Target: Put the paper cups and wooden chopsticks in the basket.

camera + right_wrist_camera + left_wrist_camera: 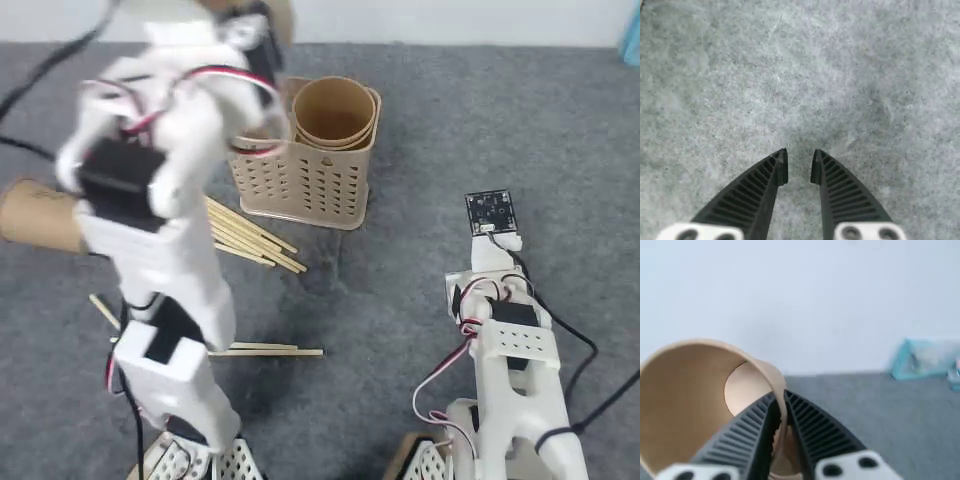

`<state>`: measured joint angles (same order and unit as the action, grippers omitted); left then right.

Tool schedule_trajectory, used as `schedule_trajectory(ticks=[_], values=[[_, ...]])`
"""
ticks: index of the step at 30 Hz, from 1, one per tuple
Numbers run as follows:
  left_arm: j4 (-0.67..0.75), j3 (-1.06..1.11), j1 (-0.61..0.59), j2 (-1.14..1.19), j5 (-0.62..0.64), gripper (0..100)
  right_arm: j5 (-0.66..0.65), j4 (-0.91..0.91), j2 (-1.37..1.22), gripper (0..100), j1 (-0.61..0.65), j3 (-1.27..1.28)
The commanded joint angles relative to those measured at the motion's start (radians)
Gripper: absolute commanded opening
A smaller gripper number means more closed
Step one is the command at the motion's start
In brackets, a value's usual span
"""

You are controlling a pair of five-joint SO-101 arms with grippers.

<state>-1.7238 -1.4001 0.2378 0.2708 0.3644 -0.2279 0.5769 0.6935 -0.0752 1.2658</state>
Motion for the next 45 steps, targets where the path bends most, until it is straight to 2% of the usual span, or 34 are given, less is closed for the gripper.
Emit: schedule_trajectory(ticks=[1,8,21,31,38,45], values=[[0.025,0.085,0.051,-0.003,-0.029,1,-0.014,-0.019,0.033,9.1,0.002,-0.005],[0.17,0.326,0.054,-0.003,-0.038,1,-0.014,-0.019,0.033,9.1,0.002,-0.005],[0.181,0.467,0.104,-0.003,-0.068,1,-0.014,-0.019,0.033,9.1,0.002,-0.005],[0.172,0.453,0.129,-0.015,-0.091,1,-0.014,-0.019,0.033,9.1,0.004,-0.005],[0.061,0.366,0.204,-0.003,-0.152,1,-0.014,-0.019,0.033,9.1,0.004,-0.005],[0.058,0.367,0.164,-0.002,-0.157,1,-0.015,-0.019,0.033,9.1,0.002,-0.005]])
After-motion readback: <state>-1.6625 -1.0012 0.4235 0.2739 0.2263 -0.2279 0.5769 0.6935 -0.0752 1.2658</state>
